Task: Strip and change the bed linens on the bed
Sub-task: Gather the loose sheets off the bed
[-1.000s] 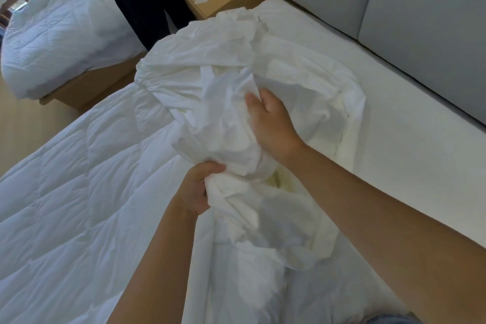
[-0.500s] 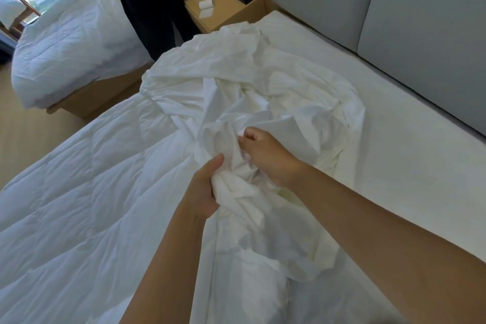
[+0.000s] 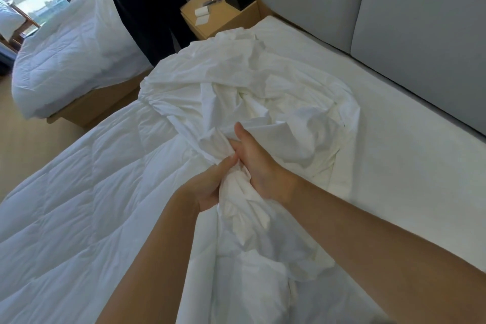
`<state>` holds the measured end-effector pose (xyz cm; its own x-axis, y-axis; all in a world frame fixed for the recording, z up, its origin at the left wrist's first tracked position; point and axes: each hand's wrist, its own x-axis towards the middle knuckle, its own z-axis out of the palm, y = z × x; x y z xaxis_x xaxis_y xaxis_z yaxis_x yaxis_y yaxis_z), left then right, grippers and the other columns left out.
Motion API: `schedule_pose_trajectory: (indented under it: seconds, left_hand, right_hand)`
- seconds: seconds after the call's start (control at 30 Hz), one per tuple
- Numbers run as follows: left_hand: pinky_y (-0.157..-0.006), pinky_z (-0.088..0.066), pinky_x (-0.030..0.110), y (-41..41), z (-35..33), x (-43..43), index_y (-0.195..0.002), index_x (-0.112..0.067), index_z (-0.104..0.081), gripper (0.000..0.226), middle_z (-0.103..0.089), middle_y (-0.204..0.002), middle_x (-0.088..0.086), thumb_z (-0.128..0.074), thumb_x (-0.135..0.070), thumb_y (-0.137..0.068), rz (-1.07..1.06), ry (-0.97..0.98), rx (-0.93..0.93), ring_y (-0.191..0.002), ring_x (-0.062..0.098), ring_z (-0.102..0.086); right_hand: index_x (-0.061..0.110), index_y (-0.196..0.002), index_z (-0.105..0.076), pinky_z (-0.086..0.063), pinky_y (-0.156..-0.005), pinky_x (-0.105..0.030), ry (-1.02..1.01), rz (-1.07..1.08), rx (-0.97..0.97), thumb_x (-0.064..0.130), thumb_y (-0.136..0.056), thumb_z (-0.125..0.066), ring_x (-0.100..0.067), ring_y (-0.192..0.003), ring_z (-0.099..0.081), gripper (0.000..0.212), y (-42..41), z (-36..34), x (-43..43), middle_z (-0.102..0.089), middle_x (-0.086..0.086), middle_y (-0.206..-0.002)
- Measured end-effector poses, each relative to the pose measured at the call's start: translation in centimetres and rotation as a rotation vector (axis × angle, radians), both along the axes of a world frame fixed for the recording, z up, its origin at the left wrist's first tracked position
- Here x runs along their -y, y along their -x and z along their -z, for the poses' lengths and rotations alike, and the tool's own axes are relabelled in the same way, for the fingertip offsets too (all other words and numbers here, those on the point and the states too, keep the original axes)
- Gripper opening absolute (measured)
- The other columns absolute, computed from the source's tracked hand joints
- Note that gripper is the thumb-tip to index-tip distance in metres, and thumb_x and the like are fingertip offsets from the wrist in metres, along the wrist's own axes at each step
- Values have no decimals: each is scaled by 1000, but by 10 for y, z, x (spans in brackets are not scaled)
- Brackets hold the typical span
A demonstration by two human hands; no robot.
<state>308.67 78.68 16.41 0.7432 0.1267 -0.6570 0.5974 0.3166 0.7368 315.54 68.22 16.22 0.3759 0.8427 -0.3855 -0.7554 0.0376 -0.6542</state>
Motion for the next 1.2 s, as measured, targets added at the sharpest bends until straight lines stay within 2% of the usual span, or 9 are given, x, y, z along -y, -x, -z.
schedule_pose_trajectory:
  seconds: [0.17, 0.3, 0.43, 0.5, 0.6, 0.77, 0.9, 1.1, 1.2]
  left_hand:
    - [-71, -57, 32, -9, 0, 1, -111, -10, -64, 44, -71, -104, 11, -72, -33, -73, -126, -60, 72, -98, 24, -68]
    - [-63, -55, 30, -2, 7, -8, -94, -6, -65, 23, -69, -83, 8, -69, -7, -72, -181, -137, 101, -82, 23, -66]
    - [-78, -55, 41, 4, 6, -13, -108, 1, -61, 44, -67, -95, 15, -63, -11, -66, -215, -104, 138, -89, 29, -65]
    - [-76, -57, 40, 7, 8, -14, -107, 2, -63, 42, -69, -98, 15, -63, -12, -67, -236, -60, 163, -91, 30, -67]
    - [-61, -57, 31, 11, 12, -15, -81, -9, -77, 22, -73, -81, 8, -59, -10, -68, -261, 1, 188, -76, 22, -71]
    - [-57, -56, 30, 12, 10, -19, -69, -10, -78, 21, -73, -76, 8, -58, -8, -63, -240, 27, 116, -70, 22, -71]
    - [-60, -56, 30, 2, 4, -11, -90, -2, -69, 29, -71, -80, 10, -63, -9, -63, -204, -75, 109, -74, 23, -70]
    - [-67, -57, 34, -14, 1, -4, -89, -3, -64, 26, -67, -81, 11, -56, -2, -64, -378, 77, 299, -78, 26, -65]
    - [-68, -57, 34, -23, -2, -3, -89, -5, -68, 27, -70, -79, 10, -54, -8, -66, -321, 117, 327, -78, 24, -67]
  right_hand:
    - [14, -129, -53, -43, -101, -39, -130, -26, -131, 66, -91, -20, -25, -115, -58, 72, -18, -4, 4, -62, -12, -123]
    - [20, -132, -50, -47, -97, -39, -22, -58, 87, 63, -93, -26, -15, -114, -59, 63, -29, 4, 12, -62, -1, -124]
    - [23, -114, -56, -56, -75, -30, 194, 74, 273, 38, -97, -44, -12, -102, -64, 26, -30, 24, 20, -64, 0, -112]
    - [26, -128, -43, -50, -84, -29, 371, 91, 404, 28, -94, -50, -14, -105, -56, 35, -28, 43, 24, -56, 2, -119]
    - [24, -133, -32, -44, -75, -22, 433, 67, 431, 13, -91, -51, -11, -95, -55, 47, -21, 69, 28, -55, -1, -121]
    - [12, -104, -58, -38, -72, -20, 595, 74, 760, 17, -93, -54, -13, -87, -52, 13, -33, 78, 24, -57, 1, -97]
    - [18, -66, -35, -27, -51, -20, 501, 240, 903, 19, -98, -42, -9, -59, -34, 33, -45, 44, 14, -39, 4, -64]
    - [19, -66, -36, -28, -51, -21, 271, 178, 1035, 25, -95, -50, -3, -50, -30, 33, -54, -15, -9, -34, 9, -57]
    - [6, -78, -47, -36, -61, -25, 256, 129, 917, 22, -96, -50, -8, -60, -41, 24, -42, -2, -3, -46, 0, -66]
